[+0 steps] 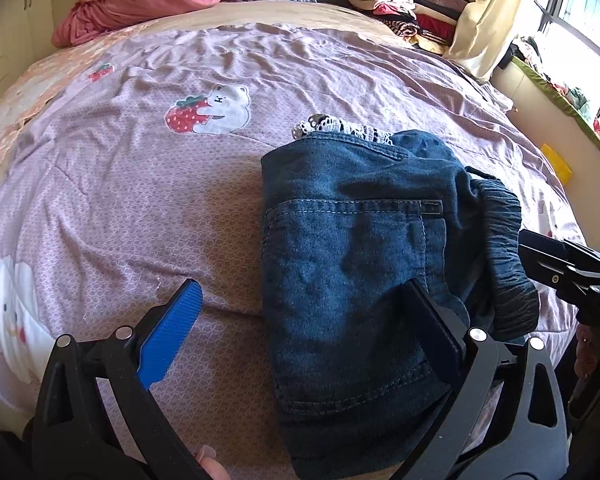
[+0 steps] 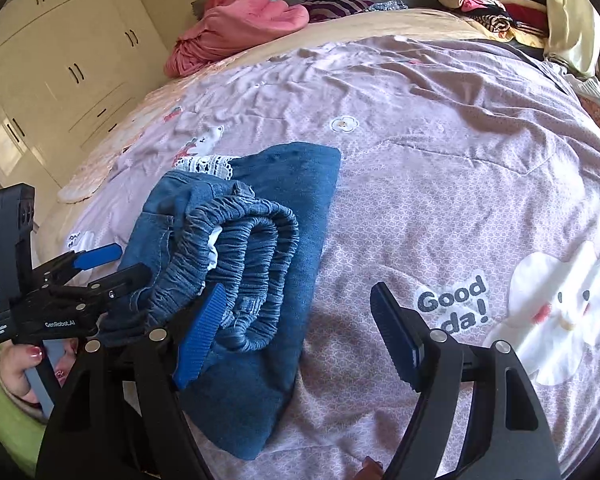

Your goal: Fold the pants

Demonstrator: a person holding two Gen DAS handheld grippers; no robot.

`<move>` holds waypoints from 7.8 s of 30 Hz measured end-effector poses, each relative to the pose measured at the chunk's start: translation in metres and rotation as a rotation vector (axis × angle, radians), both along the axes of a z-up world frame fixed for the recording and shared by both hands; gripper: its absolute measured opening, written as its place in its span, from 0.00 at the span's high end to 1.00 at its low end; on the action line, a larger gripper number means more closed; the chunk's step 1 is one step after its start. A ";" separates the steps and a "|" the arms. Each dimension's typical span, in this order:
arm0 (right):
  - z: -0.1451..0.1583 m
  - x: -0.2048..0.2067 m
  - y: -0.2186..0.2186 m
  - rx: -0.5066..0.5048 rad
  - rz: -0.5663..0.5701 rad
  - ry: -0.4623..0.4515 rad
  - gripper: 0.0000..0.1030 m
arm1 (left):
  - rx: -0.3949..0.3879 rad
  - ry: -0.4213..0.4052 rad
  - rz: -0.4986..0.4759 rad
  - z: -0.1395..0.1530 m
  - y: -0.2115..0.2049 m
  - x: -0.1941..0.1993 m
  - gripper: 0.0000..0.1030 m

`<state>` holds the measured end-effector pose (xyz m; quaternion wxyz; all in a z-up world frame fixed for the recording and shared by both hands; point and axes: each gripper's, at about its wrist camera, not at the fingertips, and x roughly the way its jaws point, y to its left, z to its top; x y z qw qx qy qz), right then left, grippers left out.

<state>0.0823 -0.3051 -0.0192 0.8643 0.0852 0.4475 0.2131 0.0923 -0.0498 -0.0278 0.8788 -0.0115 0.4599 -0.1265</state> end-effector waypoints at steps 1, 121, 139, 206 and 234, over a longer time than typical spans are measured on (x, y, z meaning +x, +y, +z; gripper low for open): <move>-0.001 0.001 0.001 -0.003 -0.001 0.000 0.28 | -0.003 0.001 0.001 -0.001 0.000 0.001 0.10; -0.021 0.133 0.048 0.071 -0.042 0.044 0.40 | -0.088 -0.055 0.151 -0.005 0.027 0.099 0.16; 0.016 0.085 0.030 0.013 -0.097 -0.076 0.21 | -0.068 -0.129 0.152 0.033 0.031 0.056 0.10; 0.034 -0.045 0.025 -0.092 -0.121 -0.150 0.05 | 0.018 -0.107 0.150 0.028 0.024 -0.054 0.09; 0.032 -0.048 0.027 -0.110 -0.128 -0.145 0.05 | 0.024 -0.081 0.161 0.027 0.028 -0.053 0.09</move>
